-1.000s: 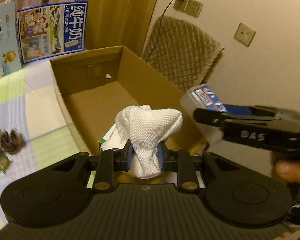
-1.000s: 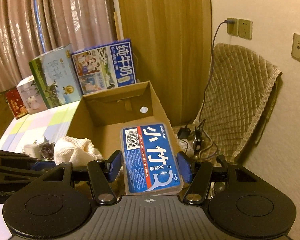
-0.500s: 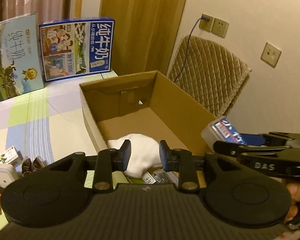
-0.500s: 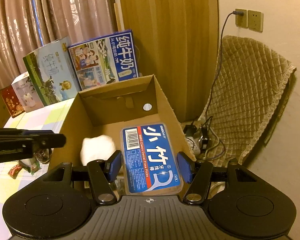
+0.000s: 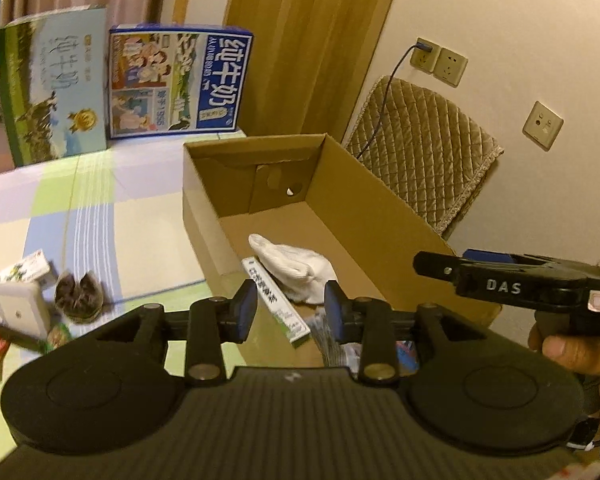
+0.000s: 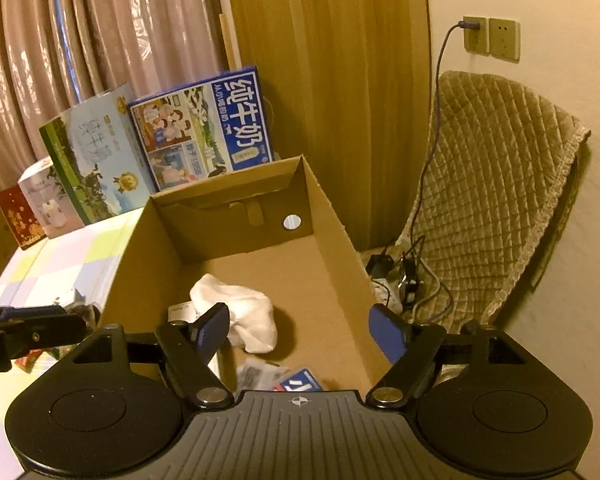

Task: Organize objects
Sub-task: 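Carry the cloth and toothpick box into the cardboard box and release both, then withdraw both tools from the box back toward the remaining items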

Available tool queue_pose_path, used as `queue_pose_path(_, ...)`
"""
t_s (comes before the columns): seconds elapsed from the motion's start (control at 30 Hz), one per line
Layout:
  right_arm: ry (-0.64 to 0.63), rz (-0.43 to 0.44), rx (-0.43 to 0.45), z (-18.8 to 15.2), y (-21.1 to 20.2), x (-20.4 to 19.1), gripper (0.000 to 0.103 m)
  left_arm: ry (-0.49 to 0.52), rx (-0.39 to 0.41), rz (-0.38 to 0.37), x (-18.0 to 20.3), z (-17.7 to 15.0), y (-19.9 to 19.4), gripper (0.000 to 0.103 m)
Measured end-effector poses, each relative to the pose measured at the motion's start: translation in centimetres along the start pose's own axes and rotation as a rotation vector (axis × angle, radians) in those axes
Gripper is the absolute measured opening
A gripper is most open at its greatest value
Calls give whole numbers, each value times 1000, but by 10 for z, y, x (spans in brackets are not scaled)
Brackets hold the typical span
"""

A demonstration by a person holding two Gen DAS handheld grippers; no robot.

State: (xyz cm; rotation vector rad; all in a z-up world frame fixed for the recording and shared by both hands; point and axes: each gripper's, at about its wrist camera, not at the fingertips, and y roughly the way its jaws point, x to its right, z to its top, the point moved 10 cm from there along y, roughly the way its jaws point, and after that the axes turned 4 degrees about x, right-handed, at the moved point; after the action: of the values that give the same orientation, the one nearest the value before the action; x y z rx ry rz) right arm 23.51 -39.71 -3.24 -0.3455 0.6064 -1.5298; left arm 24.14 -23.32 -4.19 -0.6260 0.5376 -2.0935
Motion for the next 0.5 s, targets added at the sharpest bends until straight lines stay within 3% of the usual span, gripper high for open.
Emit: queue_pose_path(0.5, 11, 80, 25, -26, -89, -55, 81, -72, 39, 63, -18, -31, -90, 52)
